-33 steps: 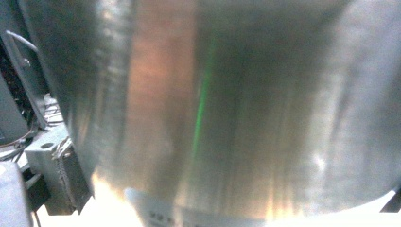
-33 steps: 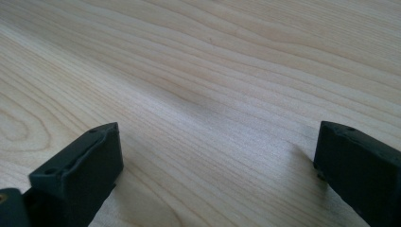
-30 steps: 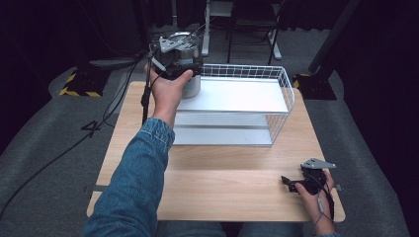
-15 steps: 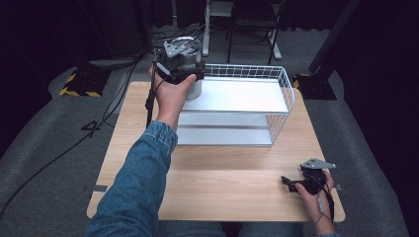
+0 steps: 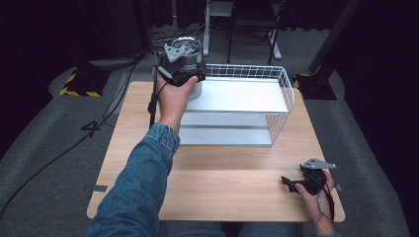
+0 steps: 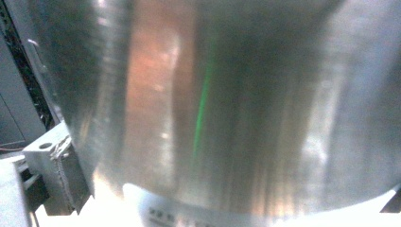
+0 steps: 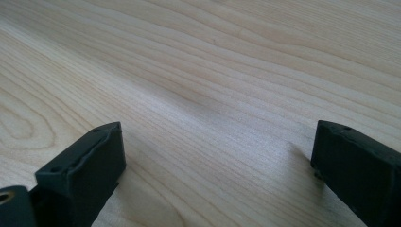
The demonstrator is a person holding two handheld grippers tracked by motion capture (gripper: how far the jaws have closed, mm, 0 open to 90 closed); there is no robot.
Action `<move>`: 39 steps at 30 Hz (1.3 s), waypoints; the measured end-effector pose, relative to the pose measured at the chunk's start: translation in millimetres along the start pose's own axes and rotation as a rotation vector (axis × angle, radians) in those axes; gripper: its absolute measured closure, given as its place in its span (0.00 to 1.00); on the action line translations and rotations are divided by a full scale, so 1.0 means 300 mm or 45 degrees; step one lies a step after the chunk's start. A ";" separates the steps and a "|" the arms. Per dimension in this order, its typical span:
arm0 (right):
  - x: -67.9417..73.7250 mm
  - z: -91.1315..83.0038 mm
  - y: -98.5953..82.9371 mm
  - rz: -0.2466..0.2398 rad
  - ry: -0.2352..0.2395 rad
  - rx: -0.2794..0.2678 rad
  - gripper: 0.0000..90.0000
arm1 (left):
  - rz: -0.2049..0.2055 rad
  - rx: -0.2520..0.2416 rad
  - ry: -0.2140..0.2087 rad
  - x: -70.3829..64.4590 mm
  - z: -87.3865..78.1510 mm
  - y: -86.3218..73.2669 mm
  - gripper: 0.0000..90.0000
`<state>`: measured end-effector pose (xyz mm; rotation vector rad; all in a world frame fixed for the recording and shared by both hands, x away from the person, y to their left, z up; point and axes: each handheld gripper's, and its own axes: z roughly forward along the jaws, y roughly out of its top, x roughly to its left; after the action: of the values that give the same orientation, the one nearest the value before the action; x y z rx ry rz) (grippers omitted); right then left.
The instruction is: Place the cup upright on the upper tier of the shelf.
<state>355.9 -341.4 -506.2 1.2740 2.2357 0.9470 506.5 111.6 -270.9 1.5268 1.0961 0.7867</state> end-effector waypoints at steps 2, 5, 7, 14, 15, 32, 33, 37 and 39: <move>0.000 0.000 0.000 -0.001 -0.001 0.000 0.05 | 0.004 0.002 -0.005 0.002 0.001 0.001 0.03; -0.001 0.000 0.000 -0.003 0.000 0.001 0.05 | 0.004 0.003 0.008 -0.001 0.003 0.005 0.03; -0.001 0.000 0.000 -0.004 0.000 0.001 0.05 | -0.042 0.027 -0.007 0.004 0.007 0.005 0.02; 0.000 0.000 0.000 -0.004 0.000 0.001 0.05 | 0.021 0.037 -0.013 0.007 -0.003 0.005 0.02; 0.000 0.000 0.000 -0.004 0.000 0.001 0.05 | 0.042 0.029 -0.022 0.008 -0.007 0.005 0.02; -0.001 0.000 0.000 -0.006 0.012 0.003 0.04 | 0.058 -0.047 -0.042 0.020 -0.146 0.044 0.00; -0.001 0.000 0.000 -0.006 0.011 0.003 0.04 | 0.065 -0.051 -0.050 0.021 -0.178 0.045 0.00; -0.002 0.001 0.000 -0.004 0.012 0.004 0.04 | 0.066 -0.039 -0.077 0.020 -0.241 0.033 0.00; -0.002 0.001 0.001 -0.004 0.012 0.004 0.04 | 0.060 -0.033 -0.092 0.019 -0.266 0.022 0.00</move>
<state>356.3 -341.7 -506.2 1.2694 2.2468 0.9507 438.4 146.0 -246.1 1.5523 0.9962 0.7690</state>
